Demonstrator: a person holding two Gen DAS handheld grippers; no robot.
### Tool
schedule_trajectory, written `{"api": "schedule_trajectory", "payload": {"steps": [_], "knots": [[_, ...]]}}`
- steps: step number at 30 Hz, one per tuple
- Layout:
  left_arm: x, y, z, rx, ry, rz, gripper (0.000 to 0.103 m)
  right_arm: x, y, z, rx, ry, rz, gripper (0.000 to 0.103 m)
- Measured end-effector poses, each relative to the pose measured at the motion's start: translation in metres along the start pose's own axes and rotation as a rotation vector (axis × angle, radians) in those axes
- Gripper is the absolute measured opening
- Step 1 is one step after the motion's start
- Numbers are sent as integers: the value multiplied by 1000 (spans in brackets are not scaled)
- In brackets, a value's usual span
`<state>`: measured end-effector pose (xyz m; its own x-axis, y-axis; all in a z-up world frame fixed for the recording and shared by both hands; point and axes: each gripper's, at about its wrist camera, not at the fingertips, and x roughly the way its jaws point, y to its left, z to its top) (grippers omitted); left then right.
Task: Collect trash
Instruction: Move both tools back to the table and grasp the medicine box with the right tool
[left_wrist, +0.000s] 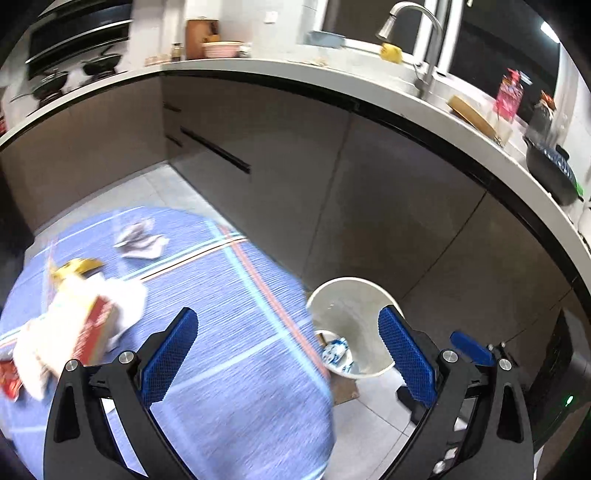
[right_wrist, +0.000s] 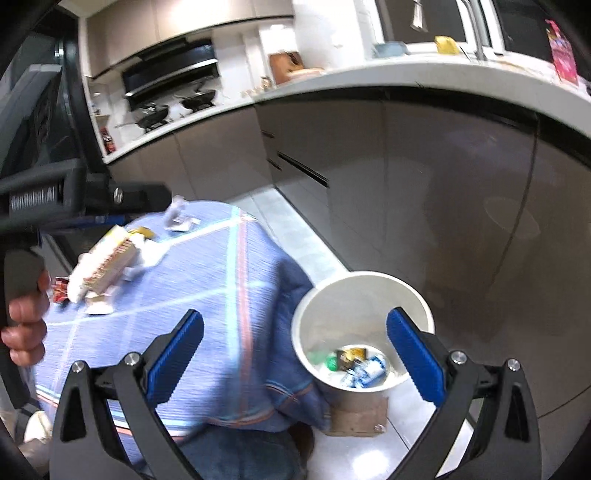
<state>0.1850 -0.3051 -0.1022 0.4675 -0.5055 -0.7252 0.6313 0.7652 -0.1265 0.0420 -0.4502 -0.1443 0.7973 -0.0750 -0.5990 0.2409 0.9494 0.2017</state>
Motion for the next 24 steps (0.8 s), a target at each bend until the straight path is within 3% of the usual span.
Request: {"api": "schedule_trajectory", "payload": {"steps": [10,15,17,24], "knots": [[-80,86,-50,-133,-53,131,95,-23,82,19,-87,-32,96,100],[-104,132,-78,-196,-55,192,95,-23,117,20,-93,-42,227,100],[-112,154,-92,-242,-49,213,95,-20,136,18,-134,-19,266,100],[-133,213,-130,-366,-51,246,94,7,200,11,-260,92,264,100]]}}
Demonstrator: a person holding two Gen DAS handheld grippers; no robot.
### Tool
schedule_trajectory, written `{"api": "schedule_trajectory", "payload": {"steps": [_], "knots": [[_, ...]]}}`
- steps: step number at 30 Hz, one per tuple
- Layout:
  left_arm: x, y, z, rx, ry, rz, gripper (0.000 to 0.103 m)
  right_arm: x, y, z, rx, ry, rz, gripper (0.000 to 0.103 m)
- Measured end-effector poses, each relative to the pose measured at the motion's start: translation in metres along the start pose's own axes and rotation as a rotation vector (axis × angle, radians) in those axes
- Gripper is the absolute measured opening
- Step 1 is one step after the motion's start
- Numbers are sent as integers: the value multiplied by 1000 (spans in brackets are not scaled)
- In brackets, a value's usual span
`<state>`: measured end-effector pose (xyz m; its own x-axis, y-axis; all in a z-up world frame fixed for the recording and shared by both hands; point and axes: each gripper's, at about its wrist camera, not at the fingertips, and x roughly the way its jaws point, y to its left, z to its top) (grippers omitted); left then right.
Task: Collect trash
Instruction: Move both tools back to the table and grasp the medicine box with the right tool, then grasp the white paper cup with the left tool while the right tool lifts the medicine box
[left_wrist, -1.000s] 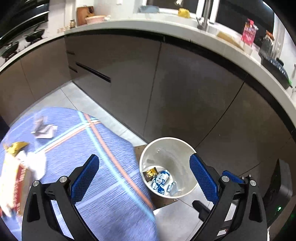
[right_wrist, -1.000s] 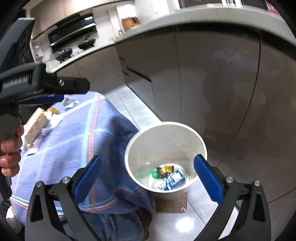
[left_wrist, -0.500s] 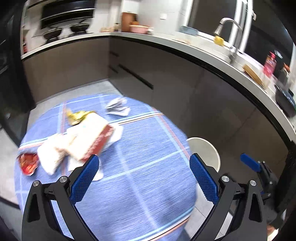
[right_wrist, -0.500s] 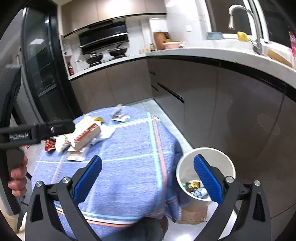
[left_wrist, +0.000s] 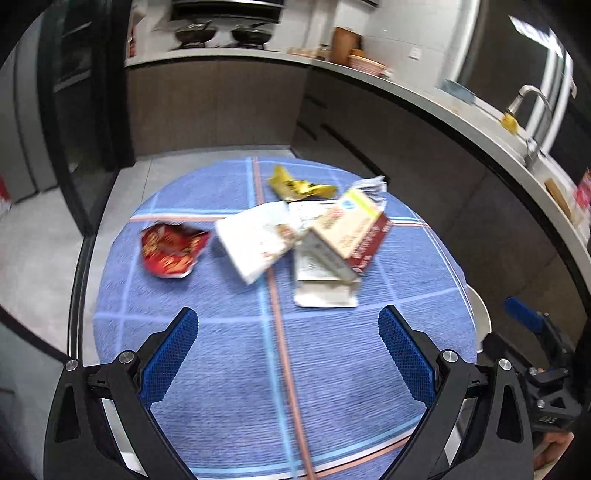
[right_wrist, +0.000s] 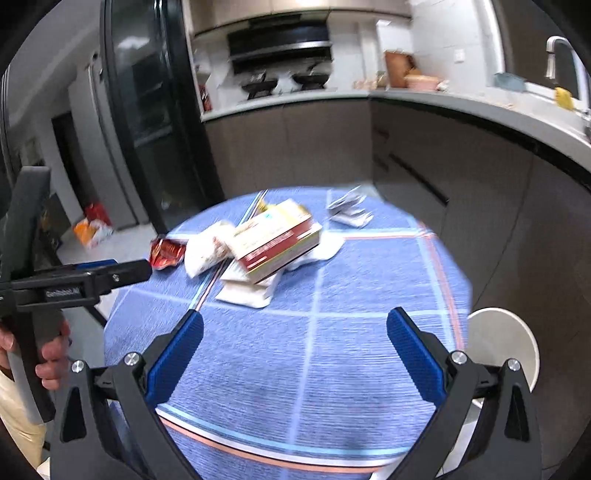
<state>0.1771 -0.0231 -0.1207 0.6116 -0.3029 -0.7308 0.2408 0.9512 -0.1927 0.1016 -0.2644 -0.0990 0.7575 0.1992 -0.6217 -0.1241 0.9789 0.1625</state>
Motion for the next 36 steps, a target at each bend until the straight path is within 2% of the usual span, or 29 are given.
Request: {"api": "schedule_trajectory", "payload": {"steps": [7,11,15,21,24,28,31,33,34,36], "knots": [[3,31,-5,-65,9,3,94,51,24,18,57,102,33,100],[6,44,-4,-69,11,11,94,82,41,37,53,122,-22,100],[6,62,-3,-99,6,24,94,120,46,56,134,142,-112,100],[7,81,0,-113,-13,39,94,162,44,78,266,159,-201,100],[12,84,4,-125,-11,22,94,178,43,81,259,180,-268,100],[22,82,7,-125,0,-6,94,184,34,73,248,218,-289,99],[33,78,10,-116,13,-29,94,176,27,62,210,214,-278,85],[39,72,14,-100,10,-46,94,166,22,54,177,204,-270,72],[43,70,15,-94,10,-55,93,162,21,51,172,198,-261,70],[53,64,20,-81,19,-78,89,149,19,45,147,176,-239,59]]}}
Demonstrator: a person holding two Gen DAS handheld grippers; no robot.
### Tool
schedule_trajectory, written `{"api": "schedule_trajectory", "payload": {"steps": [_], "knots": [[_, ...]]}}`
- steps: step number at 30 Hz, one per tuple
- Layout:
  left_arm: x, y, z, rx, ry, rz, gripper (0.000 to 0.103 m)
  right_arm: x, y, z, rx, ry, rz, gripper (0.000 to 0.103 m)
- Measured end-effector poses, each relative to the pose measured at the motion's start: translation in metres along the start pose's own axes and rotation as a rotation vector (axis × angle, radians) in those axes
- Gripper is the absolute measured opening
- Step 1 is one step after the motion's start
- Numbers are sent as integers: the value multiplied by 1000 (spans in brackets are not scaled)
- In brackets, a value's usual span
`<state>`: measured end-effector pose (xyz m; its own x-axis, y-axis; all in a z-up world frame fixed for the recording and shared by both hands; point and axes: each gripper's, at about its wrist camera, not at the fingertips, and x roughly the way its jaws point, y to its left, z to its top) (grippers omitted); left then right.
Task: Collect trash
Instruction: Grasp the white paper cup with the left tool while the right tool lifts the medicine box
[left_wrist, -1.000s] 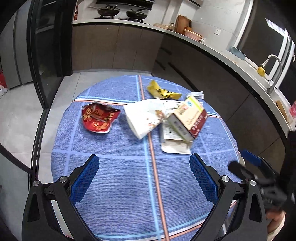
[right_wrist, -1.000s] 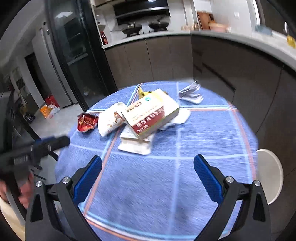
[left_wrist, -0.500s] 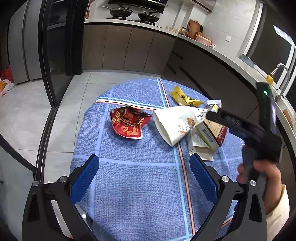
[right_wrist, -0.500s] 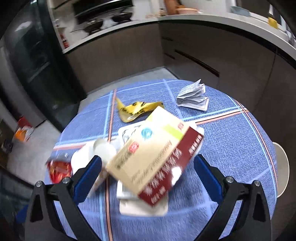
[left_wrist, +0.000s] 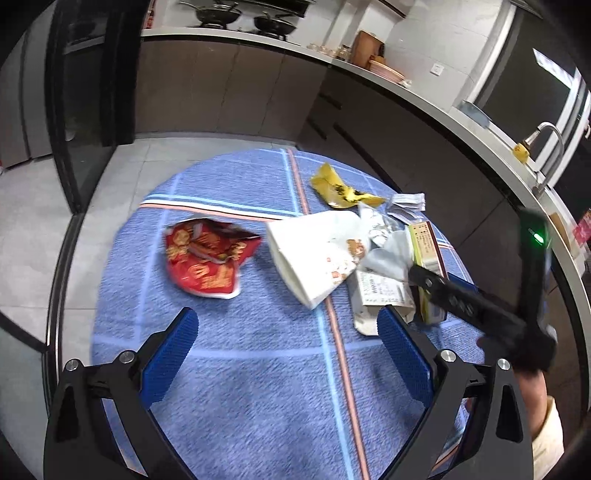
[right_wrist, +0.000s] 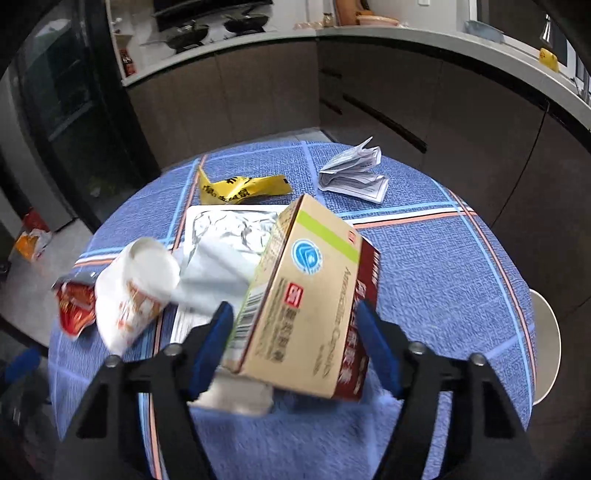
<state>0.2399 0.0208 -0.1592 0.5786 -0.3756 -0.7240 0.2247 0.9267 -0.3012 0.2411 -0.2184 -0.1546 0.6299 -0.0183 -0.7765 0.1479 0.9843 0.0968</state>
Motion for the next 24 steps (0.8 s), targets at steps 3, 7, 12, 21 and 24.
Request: {"api": "schedule_trajectory", "payload": {"steps": [3,7,12,21,24], "knots": [[16,-8,7,15,24,-29,81,-14,-2,-8,-51,-20,11,51],[35,-13,17,20,33,-14,77,-24,-6,-15,-83,-19,41,48],[61,-22,26,57,61,20,74,-33,-12,-22,-95,-16,70,49],[87,-19,30,32,110,40,70,-36,-23,-30,-81,-11,79,52],[90,-18,29,25,143,19,32,-37,-26,-31,-72,-14,85,49]]}}
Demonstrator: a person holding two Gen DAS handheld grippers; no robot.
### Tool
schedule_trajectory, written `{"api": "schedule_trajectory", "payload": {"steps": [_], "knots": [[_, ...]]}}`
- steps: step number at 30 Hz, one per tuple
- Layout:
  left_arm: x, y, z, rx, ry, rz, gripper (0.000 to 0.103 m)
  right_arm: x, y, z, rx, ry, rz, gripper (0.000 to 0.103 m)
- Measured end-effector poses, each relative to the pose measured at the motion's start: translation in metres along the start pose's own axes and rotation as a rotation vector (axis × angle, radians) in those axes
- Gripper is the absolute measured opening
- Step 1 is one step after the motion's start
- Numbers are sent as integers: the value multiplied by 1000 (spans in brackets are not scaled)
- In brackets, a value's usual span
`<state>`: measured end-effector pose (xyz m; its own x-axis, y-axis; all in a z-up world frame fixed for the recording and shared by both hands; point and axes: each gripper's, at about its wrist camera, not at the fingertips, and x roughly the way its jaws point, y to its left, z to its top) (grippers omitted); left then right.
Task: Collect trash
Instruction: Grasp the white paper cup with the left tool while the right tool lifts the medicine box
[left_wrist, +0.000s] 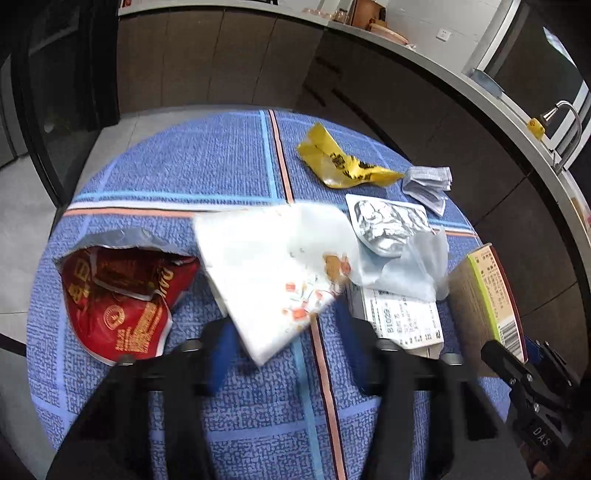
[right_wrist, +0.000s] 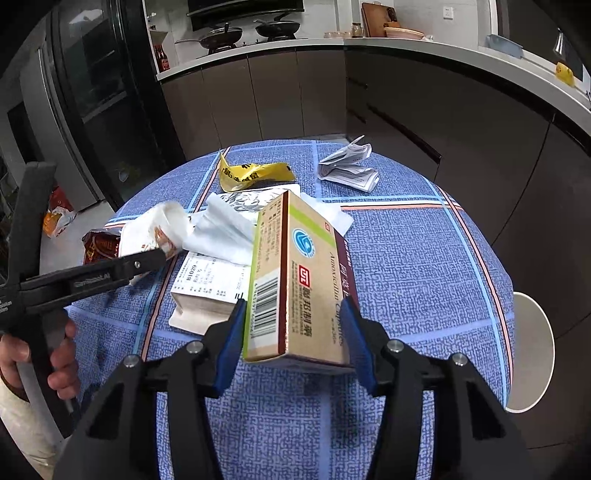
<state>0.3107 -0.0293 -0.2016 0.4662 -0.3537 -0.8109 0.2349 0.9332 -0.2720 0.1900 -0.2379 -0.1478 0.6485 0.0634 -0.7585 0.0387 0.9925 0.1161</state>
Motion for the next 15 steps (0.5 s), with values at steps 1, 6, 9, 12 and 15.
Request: {"api": "schedule_trajectory", "payload": {"steps": [1,6,9,12,15], "knots": [[0,-1,-1,5,5,-6,19,-1,-1,-1,0,-2,1,48],[-9,-12,-10,47,0,-47,4,-6,-4,-2,9,-14,6,43],[-15,-14,-13,51,-8,-67,4,-11,-6,-4,15,-18,8,42],[-21,-13,-15,47,-16,-81,4,-14,-6,-5,19,-20,9,40],[-31,-14,-18,48,-34,-96,4,-17,-9,-7,29,-23,17,39]]}}
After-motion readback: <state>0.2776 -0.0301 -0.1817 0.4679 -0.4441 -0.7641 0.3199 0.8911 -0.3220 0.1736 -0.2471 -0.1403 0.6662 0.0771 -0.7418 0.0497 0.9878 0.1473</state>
